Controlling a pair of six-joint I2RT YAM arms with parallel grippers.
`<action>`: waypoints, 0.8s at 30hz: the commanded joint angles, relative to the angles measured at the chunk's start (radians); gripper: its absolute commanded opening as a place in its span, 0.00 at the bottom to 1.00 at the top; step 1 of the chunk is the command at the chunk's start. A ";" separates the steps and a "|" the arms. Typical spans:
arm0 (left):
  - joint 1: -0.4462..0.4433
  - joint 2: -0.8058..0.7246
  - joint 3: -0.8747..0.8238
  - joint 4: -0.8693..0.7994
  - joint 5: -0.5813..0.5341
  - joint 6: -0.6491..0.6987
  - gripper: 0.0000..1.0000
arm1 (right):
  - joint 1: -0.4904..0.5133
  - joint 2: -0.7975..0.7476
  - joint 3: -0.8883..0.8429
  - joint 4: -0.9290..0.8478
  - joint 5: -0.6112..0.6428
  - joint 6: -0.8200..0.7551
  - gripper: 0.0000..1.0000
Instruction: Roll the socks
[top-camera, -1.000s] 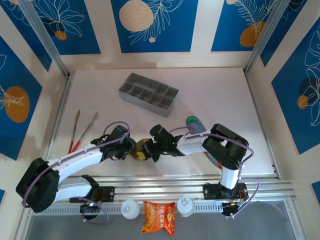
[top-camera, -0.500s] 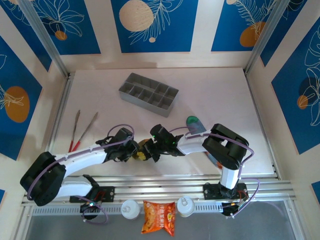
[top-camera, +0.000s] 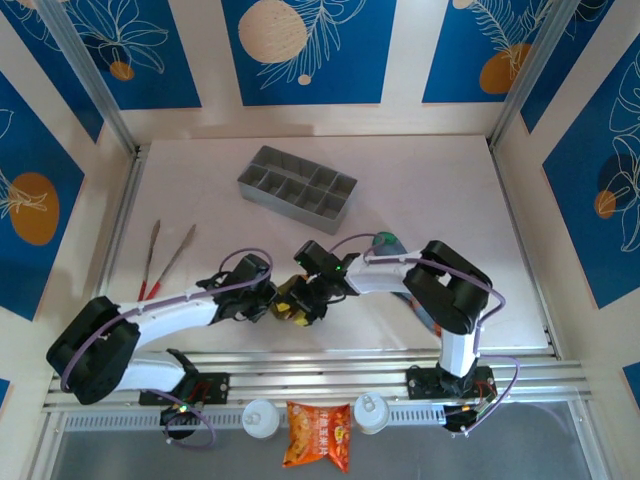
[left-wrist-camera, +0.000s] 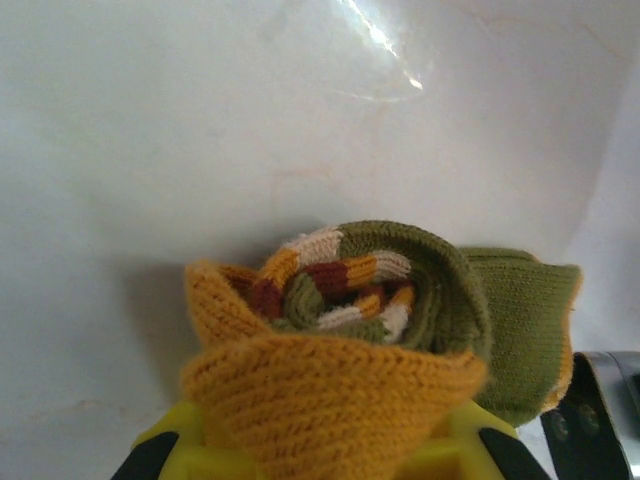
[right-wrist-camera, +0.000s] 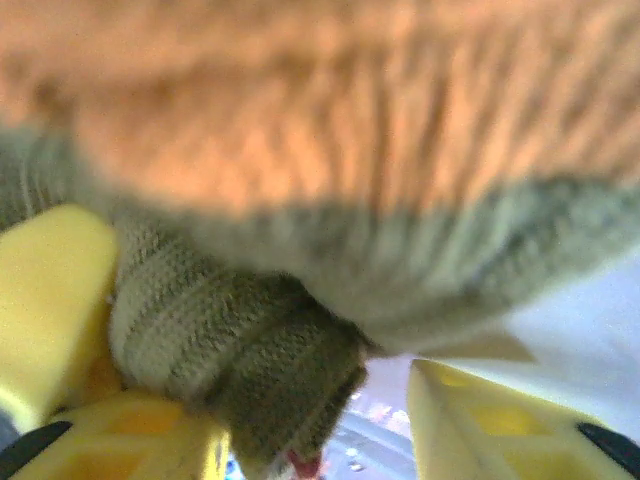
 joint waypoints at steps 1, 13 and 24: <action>-0.030 0.062 -0.078 -0.183 0.073 -0.034 0.00 | -0.002 -0.090 -0.101 -0.247 0.188 -0.096 0.49; -0.033 -0.045 -0.080 -0.286 0.007 -0.056 0.00 | -0.118 -0.086 -0.116 -0.031 0.132 0.005 0.36; -0.038 -0.362 -0.155 -0.502 -0.125 -0.198 0.00 | -0.108 0.277 0.307 -0.098 -0.050 -0.114 0.16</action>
